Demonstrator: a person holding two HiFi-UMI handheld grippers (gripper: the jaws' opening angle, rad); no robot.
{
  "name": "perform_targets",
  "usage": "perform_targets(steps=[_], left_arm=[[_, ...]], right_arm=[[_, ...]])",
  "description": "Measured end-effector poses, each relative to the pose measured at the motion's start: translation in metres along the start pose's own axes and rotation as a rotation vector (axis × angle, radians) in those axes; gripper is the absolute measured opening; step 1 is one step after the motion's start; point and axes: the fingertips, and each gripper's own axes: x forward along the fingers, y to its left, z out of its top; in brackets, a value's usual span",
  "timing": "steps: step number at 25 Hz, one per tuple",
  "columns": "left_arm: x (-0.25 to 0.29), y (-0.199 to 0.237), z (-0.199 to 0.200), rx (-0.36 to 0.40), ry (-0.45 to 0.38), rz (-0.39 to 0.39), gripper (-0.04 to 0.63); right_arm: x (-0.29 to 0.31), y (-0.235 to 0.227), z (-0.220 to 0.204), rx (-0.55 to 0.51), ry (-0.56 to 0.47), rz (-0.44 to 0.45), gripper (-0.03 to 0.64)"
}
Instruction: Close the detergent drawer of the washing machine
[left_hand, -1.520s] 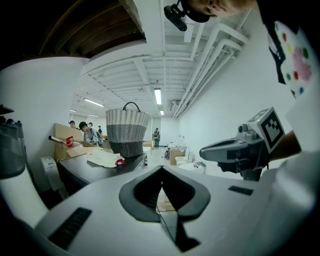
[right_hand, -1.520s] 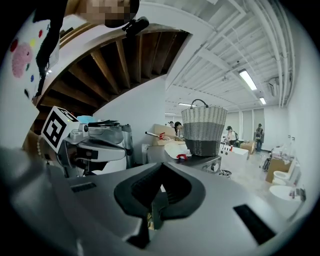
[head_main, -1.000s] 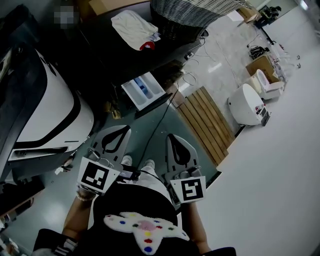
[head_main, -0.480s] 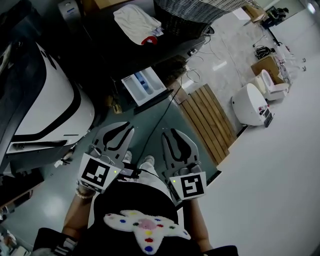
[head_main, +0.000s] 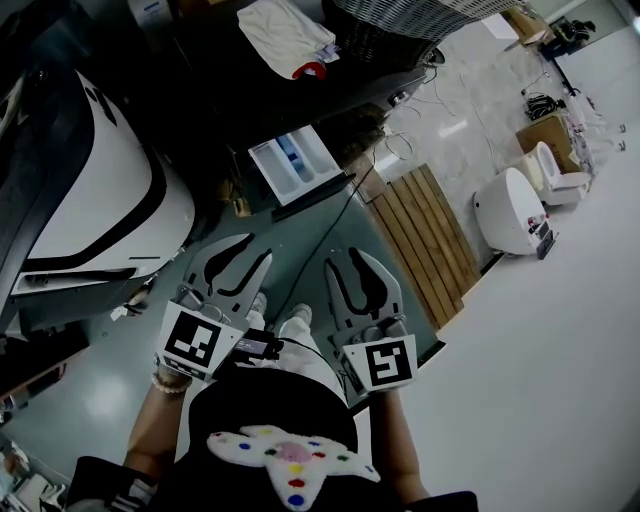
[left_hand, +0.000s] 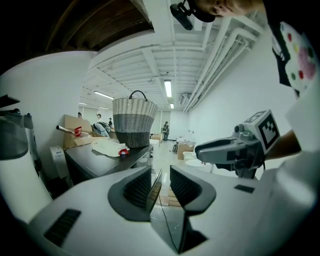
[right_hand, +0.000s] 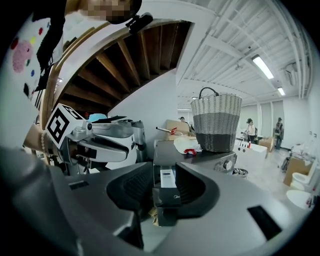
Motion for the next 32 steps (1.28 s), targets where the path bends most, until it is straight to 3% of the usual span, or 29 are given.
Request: perform_targets(steps=[13,32], left_arm=[[0.019,0.010,-0.029,-0.016,0.038,0.090,0.115],[0.061,0.017,-0.115,-0.077,0.143,0.216,0.115]], right_arm=[[0.024,-0.038,-0.038,-0.018,0.043,0.002,0.152],[0.070,-0.087,-0.113,-0.007,0.087,0.060,0.183]])
